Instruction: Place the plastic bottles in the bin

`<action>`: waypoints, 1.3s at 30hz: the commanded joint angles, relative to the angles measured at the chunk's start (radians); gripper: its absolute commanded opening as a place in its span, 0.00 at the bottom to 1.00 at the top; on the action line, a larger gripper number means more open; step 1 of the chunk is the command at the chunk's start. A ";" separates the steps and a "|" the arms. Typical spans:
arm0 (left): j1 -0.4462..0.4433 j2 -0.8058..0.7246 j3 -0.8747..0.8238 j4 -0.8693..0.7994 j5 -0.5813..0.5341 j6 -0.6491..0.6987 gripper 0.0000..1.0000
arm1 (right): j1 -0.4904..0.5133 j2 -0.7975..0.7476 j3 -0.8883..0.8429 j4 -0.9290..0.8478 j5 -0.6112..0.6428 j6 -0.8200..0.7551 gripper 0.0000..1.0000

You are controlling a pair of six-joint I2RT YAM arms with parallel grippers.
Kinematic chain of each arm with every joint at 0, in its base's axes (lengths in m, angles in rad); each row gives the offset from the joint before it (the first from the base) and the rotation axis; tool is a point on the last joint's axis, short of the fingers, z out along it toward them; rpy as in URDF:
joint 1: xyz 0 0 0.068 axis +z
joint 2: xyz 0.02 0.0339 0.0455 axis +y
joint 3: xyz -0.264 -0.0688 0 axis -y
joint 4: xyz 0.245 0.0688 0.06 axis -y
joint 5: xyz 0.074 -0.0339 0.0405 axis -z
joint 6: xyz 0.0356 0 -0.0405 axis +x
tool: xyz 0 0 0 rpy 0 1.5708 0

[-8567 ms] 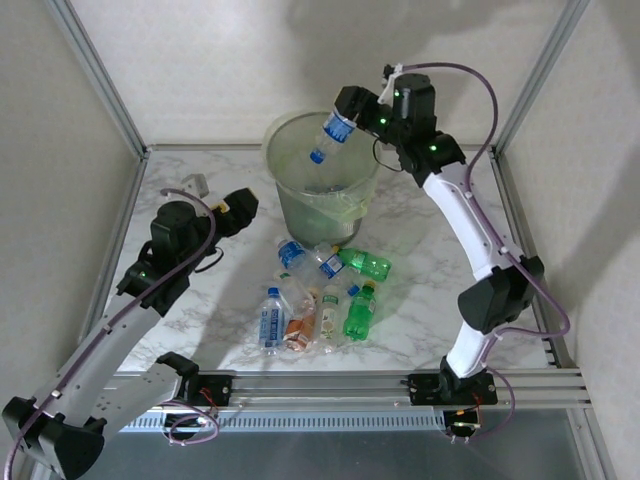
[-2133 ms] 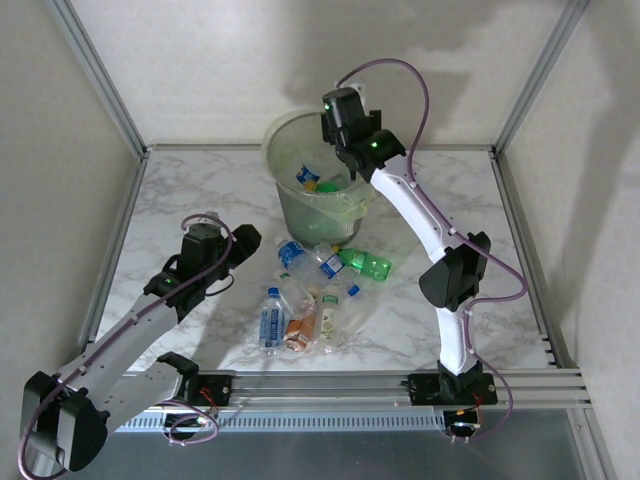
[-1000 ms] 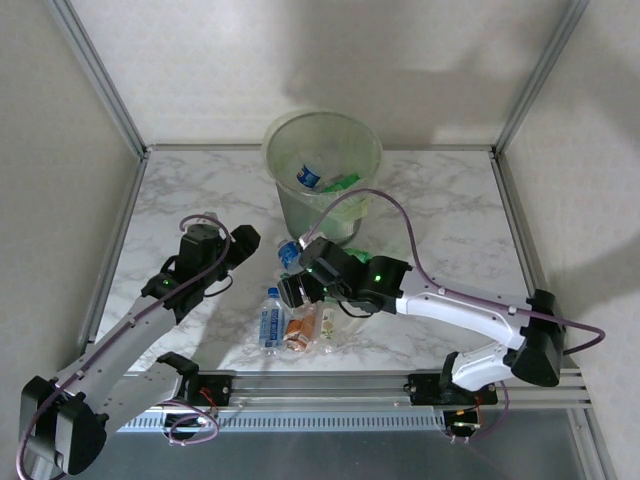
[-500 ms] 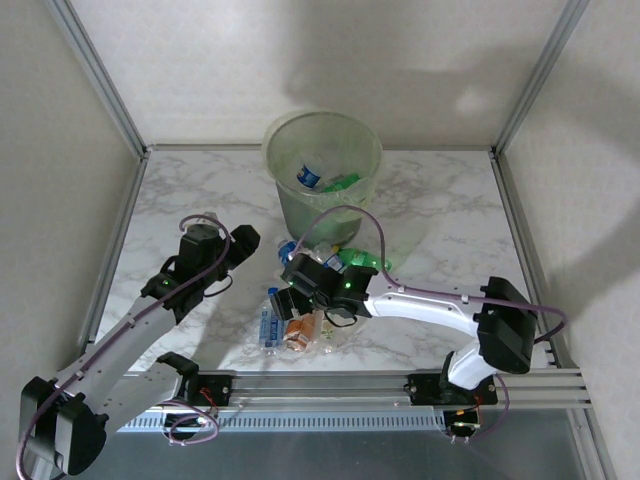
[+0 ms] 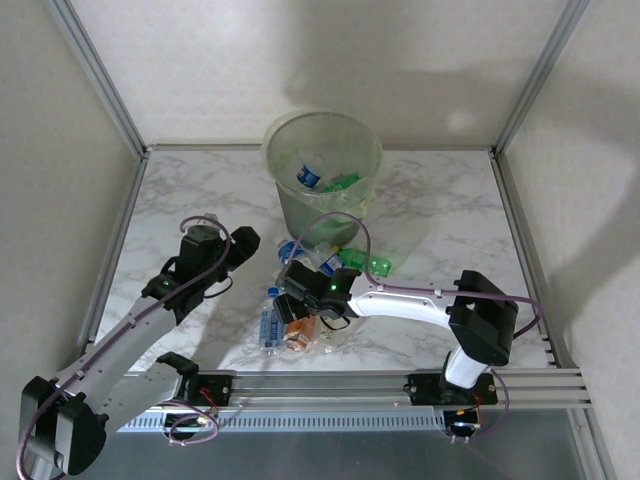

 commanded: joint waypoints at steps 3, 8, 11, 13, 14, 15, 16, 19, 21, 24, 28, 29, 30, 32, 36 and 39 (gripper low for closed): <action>0.008 -0.004 -0.017 0.020 -0.005 -0.012 0.74 | 0.014 0.007 -0.003 -0.006 0.037 0.013 0.85; 0.008 -0.002 -0.019 0.029 0.000 -0.017 0.74 | 0.015 0.002 -0.005 -0.005 0.034 0.011 0.78; 0.008 -0.002 -0.022 0.031 -0.002 -0.018 0.74 | 0.016 0.002 -0.008 -0.007 0.038 0.009 0.73; 0.009 0.001 -0.023 0.032 0.001 -0.017 0.74 | 0.017 0.000 -0.010 -0.012 0.042 0.011 0.69; 0.008 0.000 -0.023 0.031 0.001 -0.018 0.74 | 0.017 -0.003 -0.010 -0.014 0.047 0.013 0.68; 0.008 0.000 -0.023 0.032 0.001 -0.017 0.74 | 0.017 -0.009 -0.011 -0.014 0.047 0.013 0.67; 0.008 0.000 -0.022 0.032 0.002 -0.017 0.74 | 0.017 -0.015 -0.012 -0.013 0.049 0.013 0.65; 0.009 0.006 -0.020 0.037 0.003 -0.020 0.74 | 0.019 -0.033 -0.015 -0.012 0.055 0.012 0.62; 0.008 0.009 -0.016 0.043 0.012 -0.025 0.74 | 0.020 -0.047 -0.016 -0.011 0.059 0.010 0.60; 0.009 0.011 -0.007 0.044 0.018 -0.028 0.74 | 0.024 -0.074 -0.012 -0.009 0.065 0.008 0.58; 0.008 0.011 0.024 0.035 0.022 -0.029 0.74 | 0.030 -0.124 -0.004 -0.007 0.082 0.005 0.57; 0.009 0.010 0.044 0.023 0.020 -0.027 0.74 | 0.030 -0.139 -0.006 -0.008 0.088 0.006 0.56; 0.008 0.007 0.062 0.012 0.019 -0.023 0.74 | 0.032 -0.152 -0.003 -0.009 0.092 0.006 0.56; 0.010 -0.007 0.104 -0.006 0.009 -0.019 0.75 | 0.030 -0.181 0.001 -0.014 0.102 0.009 0.56; 0.010 -0.015 0.165 -0.035 -0.007 -0.014 0.79 | 0.031 -0.232 0.015 -0.021 0.109 0.001 0.55; 0.013 -0.008 0.201 -0.065 -0.018 -0.011 0.81 | 0.033 -0.265 0.028 -0.023 0.116 -0.009 0.54</action>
